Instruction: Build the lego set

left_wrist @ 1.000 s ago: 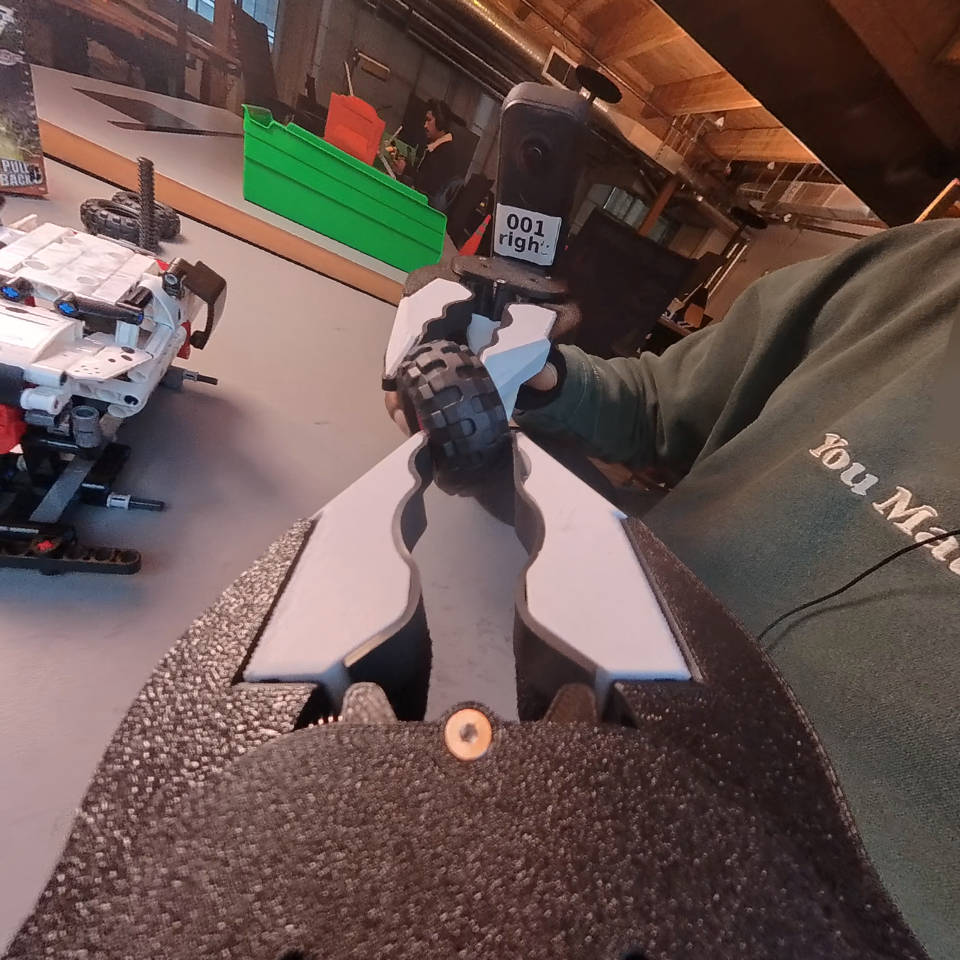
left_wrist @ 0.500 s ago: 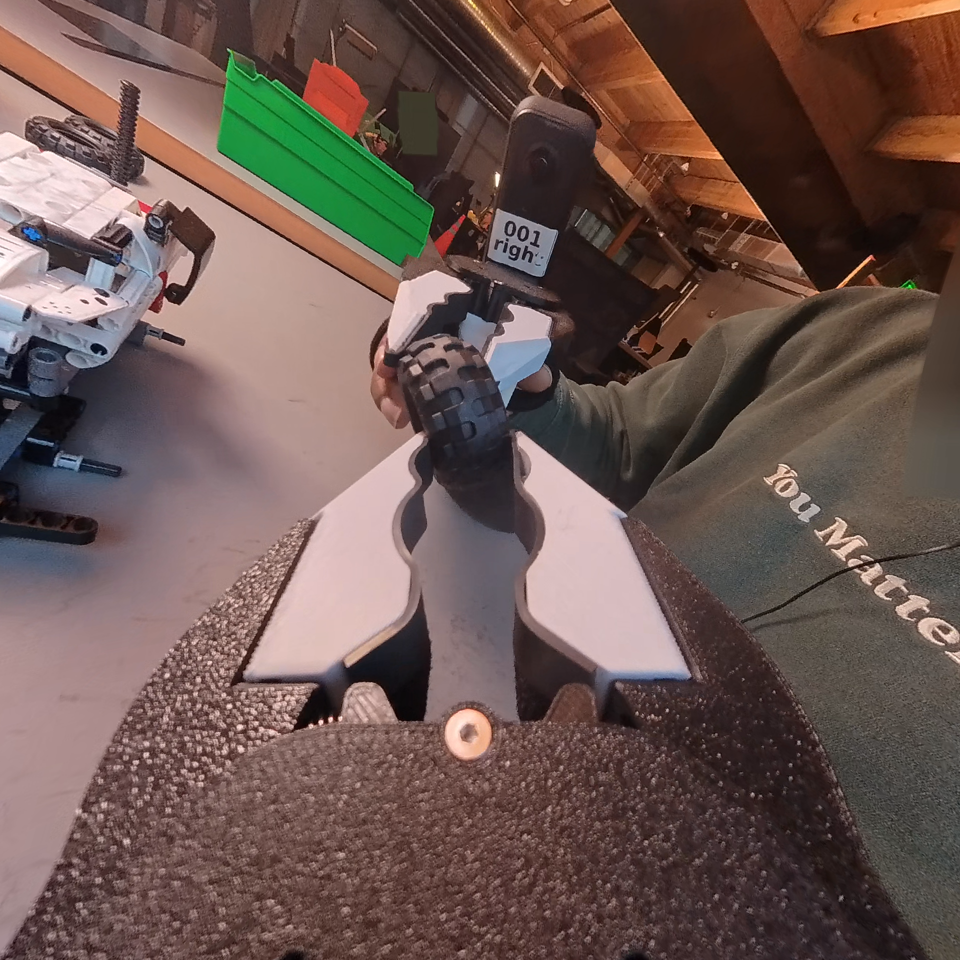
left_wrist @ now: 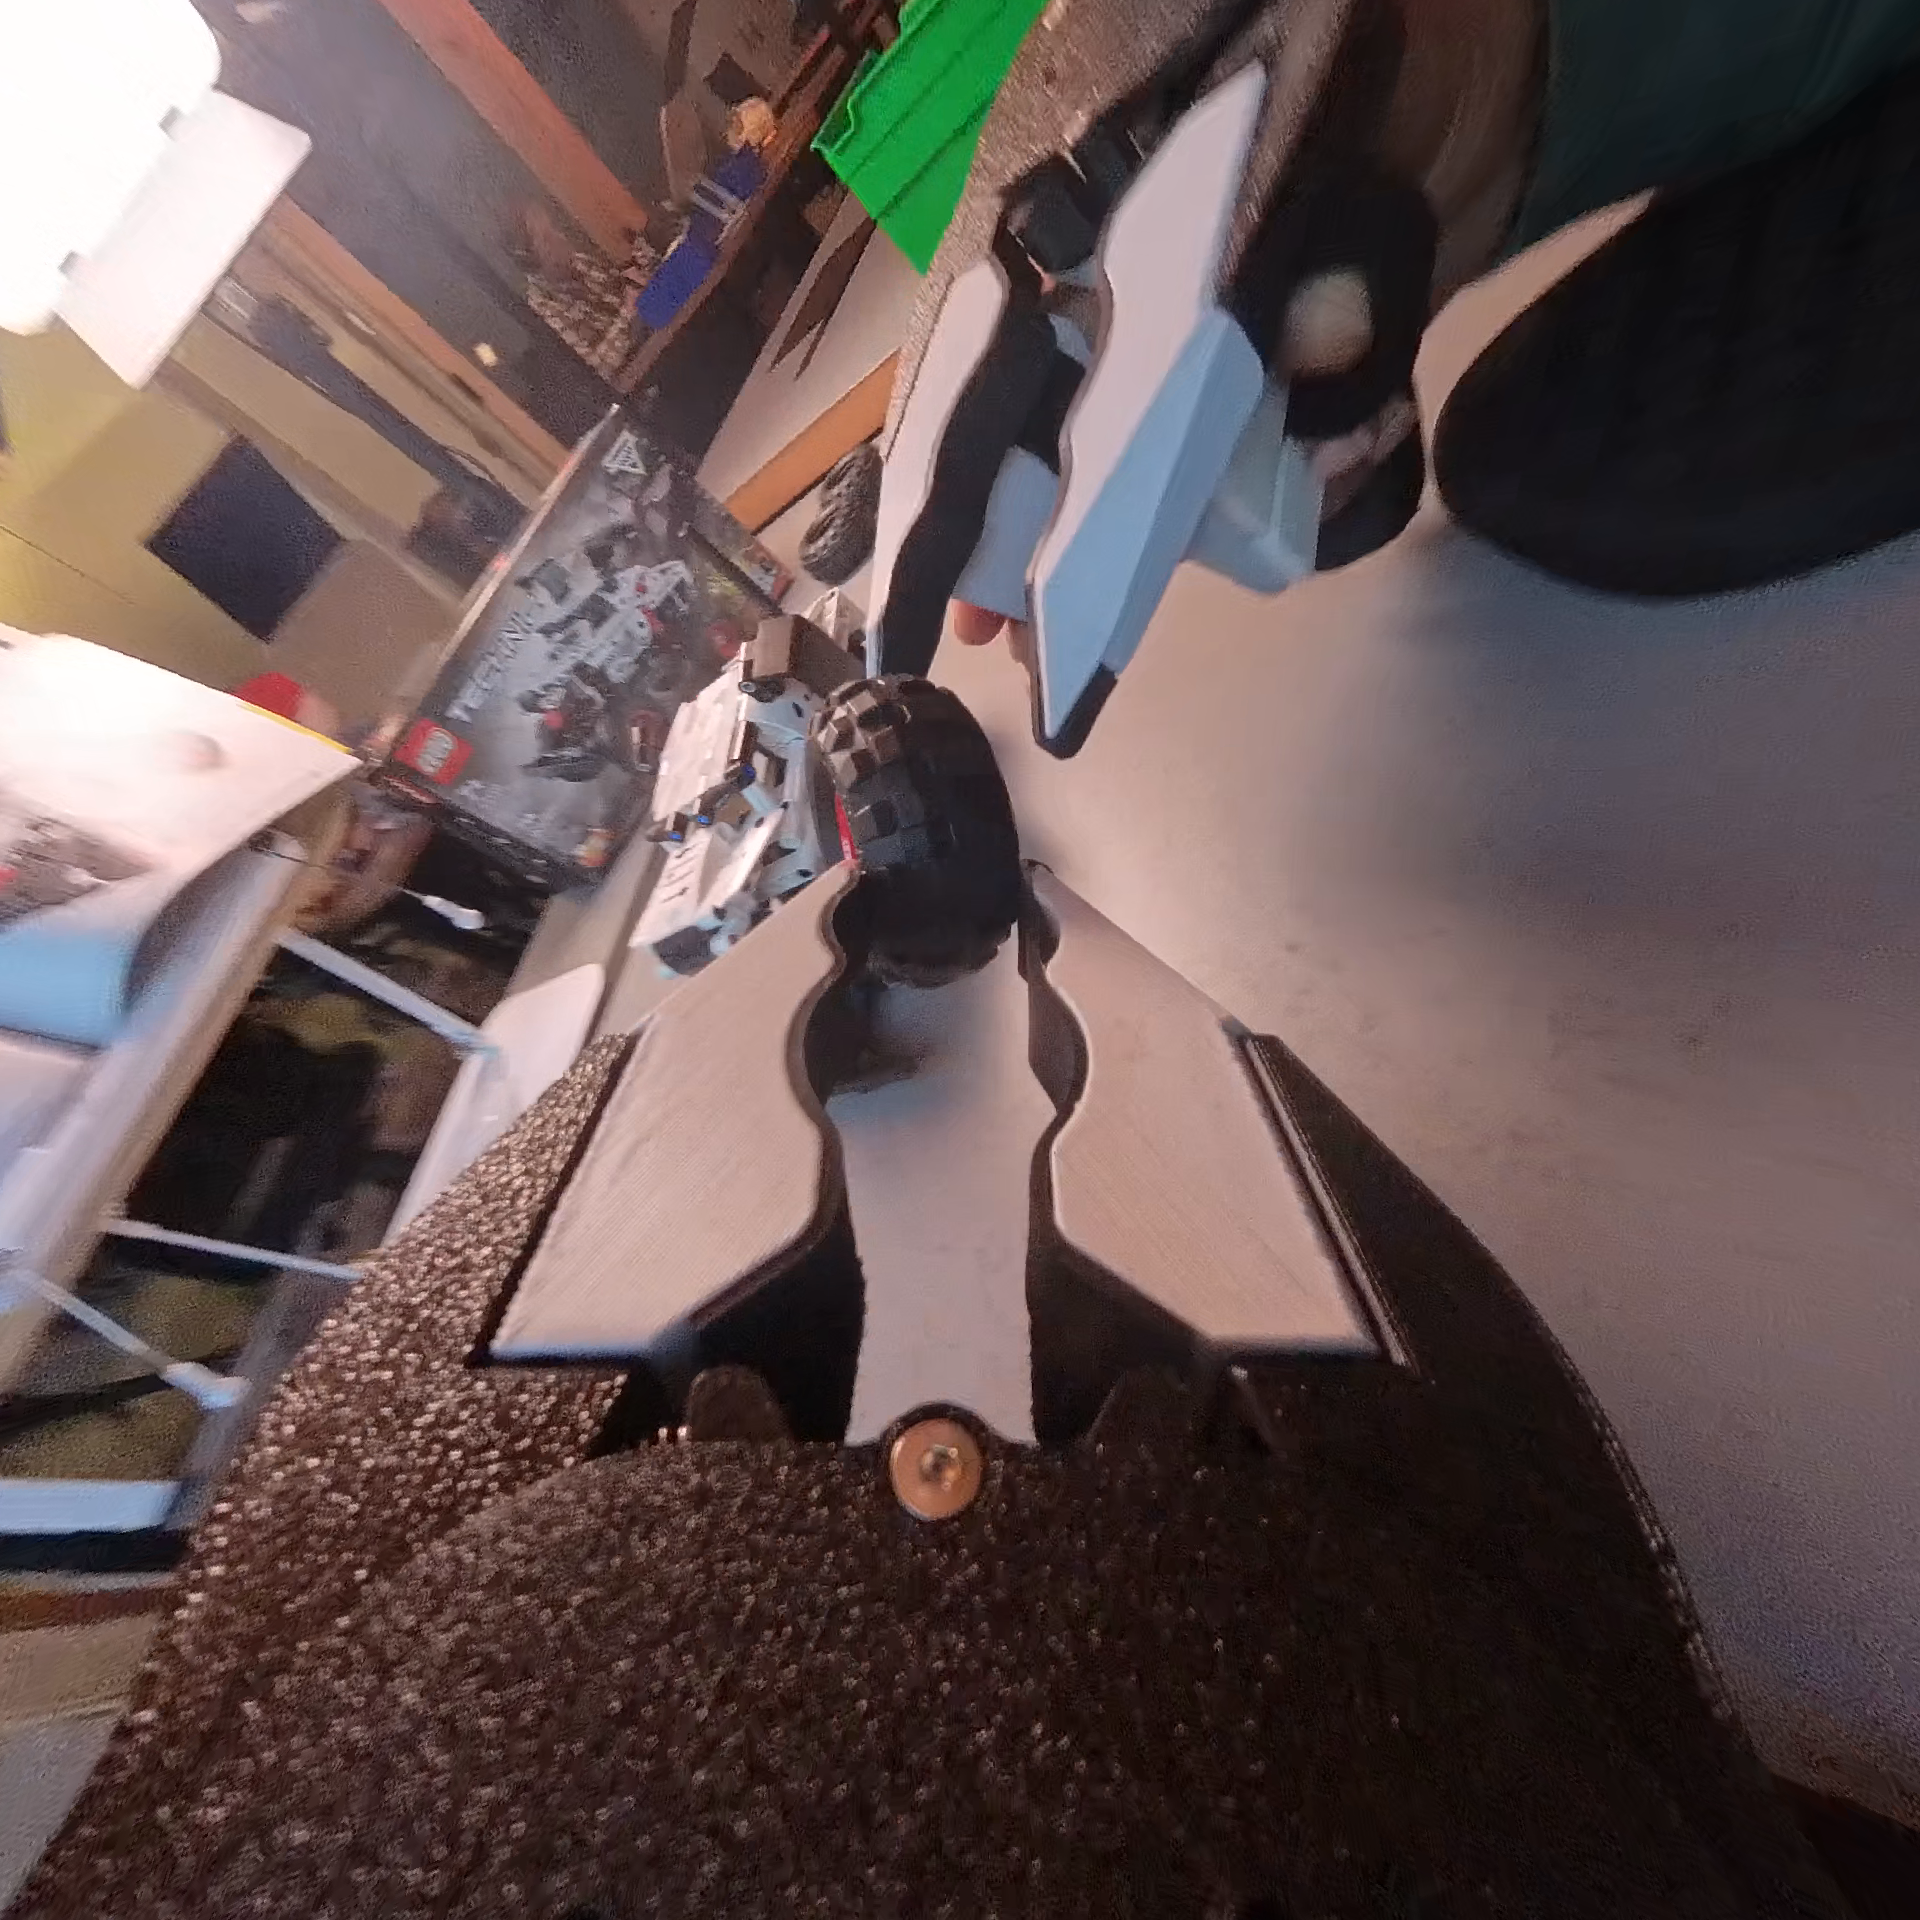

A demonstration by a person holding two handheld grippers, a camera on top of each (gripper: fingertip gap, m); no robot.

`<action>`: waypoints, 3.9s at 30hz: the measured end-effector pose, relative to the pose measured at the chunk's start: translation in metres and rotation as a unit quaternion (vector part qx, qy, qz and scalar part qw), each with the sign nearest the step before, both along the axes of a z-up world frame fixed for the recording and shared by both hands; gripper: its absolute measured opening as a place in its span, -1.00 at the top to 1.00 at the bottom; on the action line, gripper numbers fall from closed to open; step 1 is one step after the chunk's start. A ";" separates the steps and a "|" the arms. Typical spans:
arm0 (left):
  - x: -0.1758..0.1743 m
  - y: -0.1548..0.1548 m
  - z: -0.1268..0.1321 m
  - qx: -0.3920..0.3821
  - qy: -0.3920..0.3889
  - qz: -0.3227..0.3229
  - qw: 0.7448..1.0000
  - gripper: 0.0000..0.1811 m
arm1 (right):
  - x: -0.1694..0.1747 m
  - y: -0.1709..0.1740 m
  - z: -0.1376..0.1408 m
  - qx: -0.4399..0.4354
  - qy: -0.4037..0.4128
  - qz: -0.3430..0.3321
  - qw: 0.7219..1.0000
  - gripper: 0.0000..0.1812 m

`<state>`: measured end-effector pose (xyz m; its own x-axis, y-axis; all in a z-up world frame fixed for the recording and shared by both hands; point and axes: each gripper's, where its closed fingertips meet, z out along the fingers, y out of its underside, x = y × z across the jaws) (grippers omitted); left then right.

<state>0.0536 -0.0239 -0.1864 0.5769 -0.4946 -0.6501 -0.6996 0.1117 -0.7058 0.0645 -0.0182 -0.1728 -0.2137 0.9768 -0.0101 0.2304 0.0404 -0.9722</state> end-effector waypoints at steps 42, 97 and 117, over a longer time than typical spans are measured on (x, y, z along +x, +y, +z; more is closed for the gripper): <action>0.011 -0.003 -0.046 -0.253 -0.157 -0.036 0.954 0.45 | 0.003 -0.003 -0.044 0.153 -0.052 0.025 0.987 0.42; -0.039 0.133 -0.054 -0.264 -0.137 0.084 0.951 -0.28 | 0.031 0.083 -0.074 0.177 -0.205 -0.124 0.955 0.38; -0.001 0.040 -0.010 -0.579 -0.553 -0.021 0.599 0.34 | 0.080 0.061 0.022 0.127 -0.005 -0.093 0.987 0.39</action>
<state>0.0526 0.0157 -0.1969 0.3089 -0.2736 0.9109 0.2529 -0.8996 -0.3560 0.1445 0.0426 -0.1510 -0.0309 0.9705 0.2390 0.2673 0.2384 -0.9336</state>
